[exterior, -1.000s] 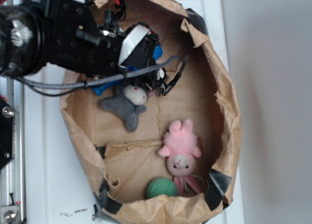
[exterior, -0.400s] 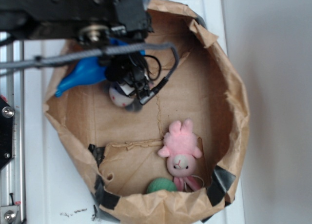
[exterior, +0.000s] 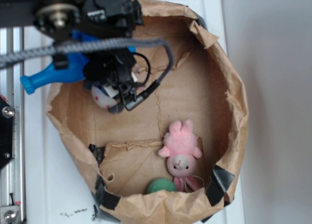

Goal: Grab the blue bottle.

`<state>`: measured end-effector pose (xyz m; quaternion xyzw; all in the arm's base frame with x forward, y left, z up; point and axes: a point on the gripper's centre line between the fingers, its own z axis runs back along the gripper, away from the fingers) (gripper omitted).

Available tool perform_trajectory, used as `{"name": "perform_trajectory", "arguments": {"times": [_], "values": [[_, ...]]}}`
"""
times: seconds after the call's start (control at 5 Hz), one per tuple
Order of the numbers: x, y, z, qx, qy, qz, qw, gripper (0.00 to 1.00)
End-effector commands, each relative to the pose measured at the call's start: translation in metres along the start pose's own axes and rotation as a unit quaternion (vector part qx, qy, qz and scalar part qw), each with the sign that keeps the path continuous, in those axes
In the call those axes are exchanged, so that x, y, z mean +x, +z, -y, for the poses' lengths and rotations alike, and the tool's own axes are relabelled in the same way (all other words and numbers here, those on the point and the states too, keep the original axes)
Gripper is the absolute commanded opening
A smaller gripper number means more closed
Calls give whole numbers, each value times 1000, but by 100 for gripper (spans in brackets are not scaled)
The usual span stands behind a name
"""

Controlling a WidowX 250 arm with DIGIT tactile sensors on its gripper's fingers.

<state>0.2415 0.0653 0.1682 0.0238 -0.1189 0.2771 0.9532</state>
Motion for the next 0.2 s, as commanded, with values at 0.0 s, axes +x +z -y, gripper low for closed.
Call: {"name": "perform_trajectory", "arguments": {"times": [0.0], "values": [[14,27,7,-30,-13,29,999,0]]}}
